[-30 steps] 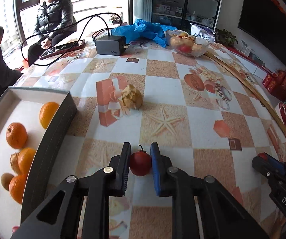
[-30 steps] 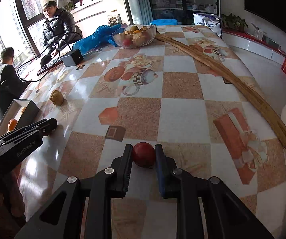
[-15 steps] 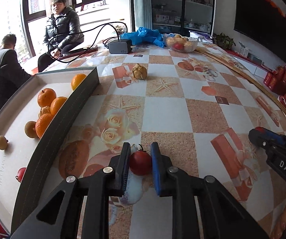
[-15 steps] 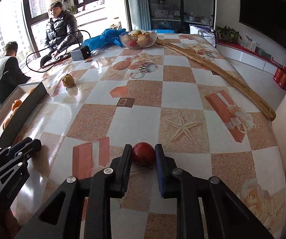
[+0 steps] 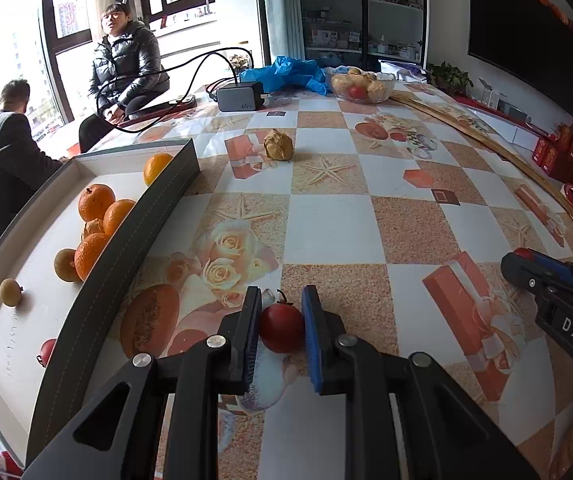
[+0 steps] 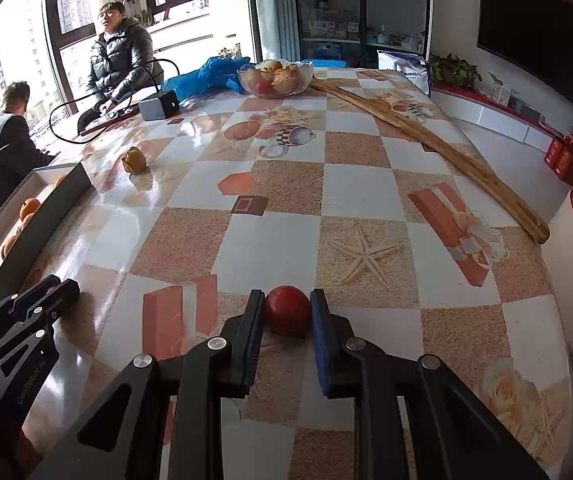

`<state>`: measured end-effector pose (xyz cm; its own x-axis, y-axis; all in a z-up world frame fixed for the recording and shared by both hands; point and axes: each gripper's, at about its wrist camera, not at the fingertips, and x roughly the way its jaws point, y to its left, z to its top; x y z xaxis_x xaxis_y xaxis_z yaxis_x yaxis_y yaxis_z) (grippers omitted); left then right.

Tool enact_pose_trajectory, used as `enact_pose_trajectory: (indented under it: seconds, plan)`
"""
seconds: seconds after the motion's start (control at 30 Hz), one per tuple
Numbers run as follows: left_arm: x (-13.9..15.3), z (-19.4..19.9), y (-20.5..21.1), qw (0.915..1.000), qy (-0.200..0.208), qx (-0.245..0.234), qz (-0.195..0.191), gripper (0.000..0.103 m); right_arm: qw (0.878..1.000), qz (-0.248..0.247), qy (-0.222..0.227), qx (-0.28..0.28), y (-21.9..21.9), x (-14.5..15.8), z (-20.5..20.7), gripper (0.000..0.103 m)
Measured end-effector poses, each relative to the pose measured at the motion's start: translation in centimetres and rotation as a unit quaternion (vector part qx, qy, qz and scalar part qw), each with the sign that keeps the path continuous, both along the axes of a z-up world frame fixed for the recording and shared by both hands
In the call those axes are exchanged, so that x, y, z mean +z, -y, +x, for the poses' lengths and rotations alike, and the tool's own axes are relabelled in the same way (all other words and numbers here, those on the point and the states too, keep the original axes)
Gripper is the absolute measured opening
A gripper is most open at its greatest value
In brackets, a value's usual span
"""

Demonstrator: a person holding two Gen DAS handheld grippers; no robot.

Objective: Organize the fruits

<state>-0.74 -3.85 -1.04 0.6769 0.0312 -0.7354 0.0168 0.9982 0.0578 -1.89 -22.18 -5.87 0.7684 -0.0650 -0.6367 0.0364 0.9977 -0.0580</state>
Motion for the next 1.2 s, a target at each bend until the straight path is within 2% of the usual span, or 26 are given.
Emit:
enact_pose_trajectory:
  seconds: [1.2]
  plan:
    - [0.01,-0.09,0.07,1.0000,0.001,-0.001,0.005,0.022,1.000,0.006,0.001,0.000,0.21,-0.02,0.05,0.023]
